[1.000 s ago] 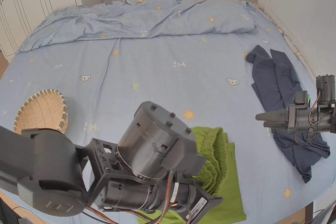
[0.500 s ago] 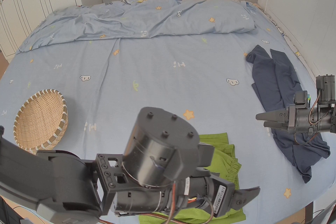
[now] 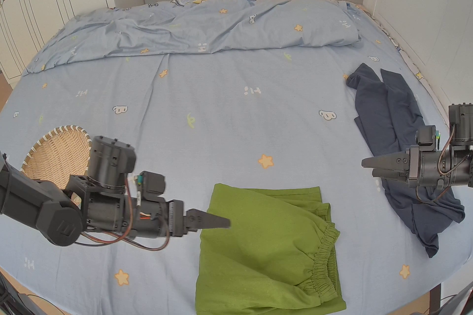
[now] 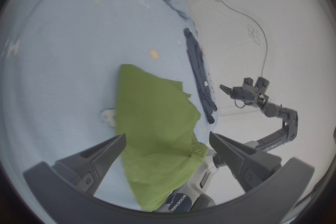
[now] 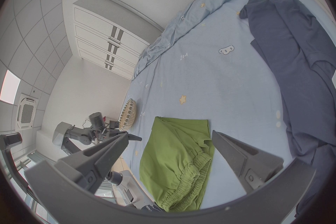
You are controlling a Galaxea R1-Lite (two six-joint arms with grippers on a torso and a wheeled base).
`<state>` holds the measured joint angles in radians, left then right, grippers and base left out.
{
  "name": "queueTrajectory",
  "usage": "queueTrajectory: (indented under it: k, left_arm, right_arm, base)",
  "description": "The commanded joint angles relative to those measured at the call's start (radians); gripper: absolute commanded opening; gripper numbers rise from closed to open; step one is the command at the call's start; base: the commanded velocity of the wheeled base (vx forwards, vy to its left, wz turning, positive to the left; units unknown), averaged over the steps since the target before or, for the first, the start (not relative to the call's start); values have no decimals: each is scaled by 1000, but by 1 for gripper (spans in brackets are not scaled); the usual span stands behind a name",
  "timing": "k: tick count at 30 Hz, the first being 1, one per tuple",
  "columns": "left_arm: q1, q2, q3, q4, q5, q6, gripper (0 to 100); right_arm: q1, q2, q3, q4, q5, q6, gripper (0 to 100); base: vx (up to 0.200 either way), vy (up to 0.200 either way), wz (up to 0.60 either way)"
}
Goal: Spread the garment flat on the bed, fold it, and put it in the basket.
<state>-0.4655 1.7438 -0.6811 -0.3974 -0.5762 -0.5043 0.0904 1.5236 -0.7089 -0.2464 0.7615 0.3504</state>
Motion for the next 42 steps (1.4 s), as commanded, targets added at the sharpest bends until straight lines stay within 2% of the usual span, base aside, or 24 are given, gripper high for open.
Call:
queueTrajectory:
  k: [1, 9, 10, 15, 21, 22, 25, 27, 34, 35, 42]
  left_arm:
    - [191, 29, 110, -8, -108, 52, 100]
    - [174, 163, 101, -37, -113, 58, 100]
    - [133, 209, 104, -75, -117, 56, 100]
    - [41, 264, 98, -136, -117, 46, 100]
    - [-33, 289, 106, -207, -119, 39, 100]
    - [-68, 295, 109, -230, -120, 30, 100]
    - [-90, 307, 106, -259, -120, 9, 100]
    - [-111, 322, 107, -311, -120, -40, 100]
    - [-113, 342, 117, -440, -120, -166, 100]
    - [-113, 342, 118, -451, -120, -175, 0]
    - [-96, 309, 113, -442, -117, -231, 0]
  right_arm:
    - [28, -43, 9, 2, 1, 2, 100]
    - [35, -45, 13, 2, -1, 2, 100]
    - [37, -43, 13, 2, -1, 1, 100]
    - [37, -42, 14, 1, -1, -2, 100]
    - [41, -39, 20, -4, -5, -2, 100]
    - [52, -37, 22, -4, -7, -2, 100]
    - [54, -34, 23, -4, -7, -4, 100]
    - [58, -30, 23, -4, -7, -4, 100]
    - [63, -28, 23, -5, -21, -4, 100]
    - [65, -25, 23, -5, -21, -4, 100]
    - [65, -13, 22, -5, -19, -4, 100]
  base:
    - [0, 0, 0]
    - [0, 0, 0]
    - [0, 0, 0]
    - [0, 0, 0]
    - [0, 0, 0]
    - [0, 0, 0]
    - [0, 0, 0]
    - [0, 0, 0]
    - [0, 0, 0]
    - [0, 0, 0]
    - [0, 0, 0]
